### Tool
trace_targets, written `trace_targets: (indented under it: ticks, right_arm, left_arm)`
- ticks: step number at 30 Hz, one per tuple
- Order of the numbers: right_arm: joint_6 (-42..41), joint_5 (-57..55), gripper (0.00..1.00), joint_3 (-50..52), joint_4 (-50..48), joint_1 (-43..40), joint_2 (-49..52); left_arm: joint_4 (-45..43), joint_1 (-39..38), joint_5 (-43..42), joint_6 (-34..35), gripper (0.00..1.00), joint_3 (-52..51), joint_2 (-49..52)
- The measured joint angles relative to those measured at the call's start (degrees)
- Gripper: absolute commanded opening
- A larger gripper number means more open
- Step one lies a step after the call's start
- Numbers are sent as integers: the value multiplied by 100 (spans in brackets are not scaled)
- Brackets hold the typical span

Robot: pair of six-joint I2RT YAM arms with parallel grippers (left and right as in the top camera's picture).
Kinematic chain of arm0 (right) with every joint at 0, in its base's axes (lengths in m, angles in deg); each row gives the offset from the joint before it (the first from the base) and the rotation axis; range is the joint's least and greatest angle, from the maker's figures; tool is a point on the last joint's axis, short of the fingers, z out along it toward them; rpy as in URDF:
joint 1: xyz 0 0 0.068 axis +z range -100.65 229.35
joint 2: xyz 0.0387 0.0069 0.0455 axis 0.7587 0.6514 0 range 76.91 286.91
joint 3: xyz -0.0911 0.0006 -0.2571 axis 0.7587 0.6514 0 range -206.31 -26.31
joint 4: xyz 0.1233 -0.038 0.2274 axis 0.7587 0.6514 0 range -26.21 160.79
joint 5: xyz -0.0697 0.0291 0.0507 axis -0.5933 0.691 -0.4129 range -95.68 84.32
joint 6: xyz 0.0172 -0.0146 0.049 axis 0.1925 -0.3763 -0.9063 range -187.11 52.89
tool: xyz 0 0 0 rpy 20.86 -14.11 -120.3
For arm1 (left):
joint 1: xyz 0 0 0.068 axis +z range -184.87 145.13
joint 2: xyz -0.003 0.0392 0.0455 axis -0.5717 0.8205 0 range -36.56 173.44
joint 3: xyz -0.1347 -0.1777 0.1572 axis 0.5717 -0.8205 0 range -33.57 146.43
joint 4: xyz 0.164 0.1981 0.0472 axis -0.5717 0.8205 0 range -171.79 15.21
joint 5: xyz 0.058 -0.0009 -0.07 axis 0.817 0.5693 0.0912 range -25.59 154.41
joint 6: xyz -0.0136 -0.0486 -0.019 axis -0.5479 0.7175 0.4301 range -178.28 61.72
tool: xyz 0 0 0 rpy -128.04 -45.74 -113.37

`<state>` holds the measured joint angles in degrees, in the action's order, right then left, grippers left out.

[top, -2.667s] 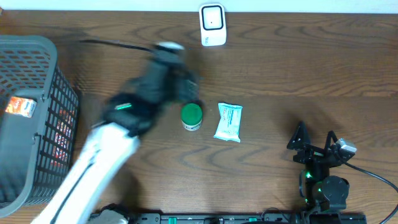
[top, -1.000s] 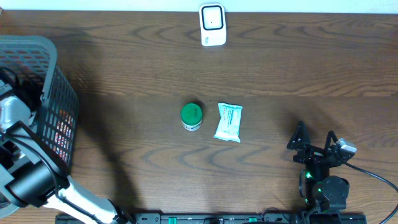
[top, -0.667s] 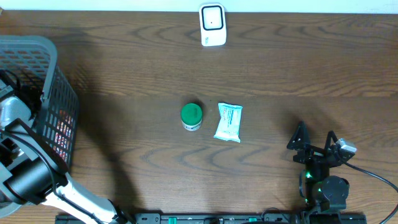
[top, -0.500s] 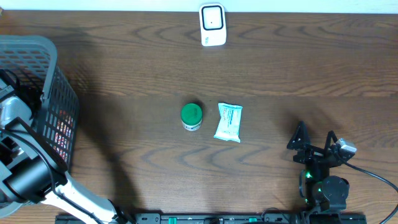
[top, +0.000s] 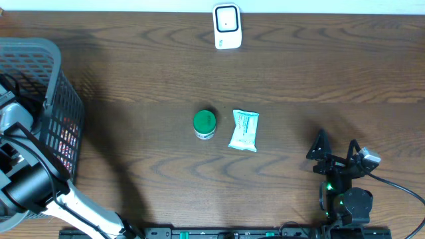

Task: Scan the item barcode
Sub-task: 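Reach the left gripper into the basket and grasp the orange snack packet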

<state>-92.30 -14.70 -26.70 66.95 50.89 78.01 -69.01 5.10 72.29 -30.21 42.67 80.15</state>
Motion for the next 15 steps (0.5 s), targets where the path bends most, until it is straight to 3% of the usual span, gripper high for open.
trace_targets:
  ticks: [6, 10, 15]
  right_arm:
    - [0, 0, 99, 0, 0, 0, 0]
    - [-2, -2, 99, 0, 0, 0, 0]
    - [-2, 0, 99, 0, 0, 0, 0]
  left_arm:
    - [697, 70, -66, -181, 44, 42, -179]
    - [1550, 258, -173, -245, 45, 74, -706]
    - [2116, 461, -199, -245, 45, 417, -2131]
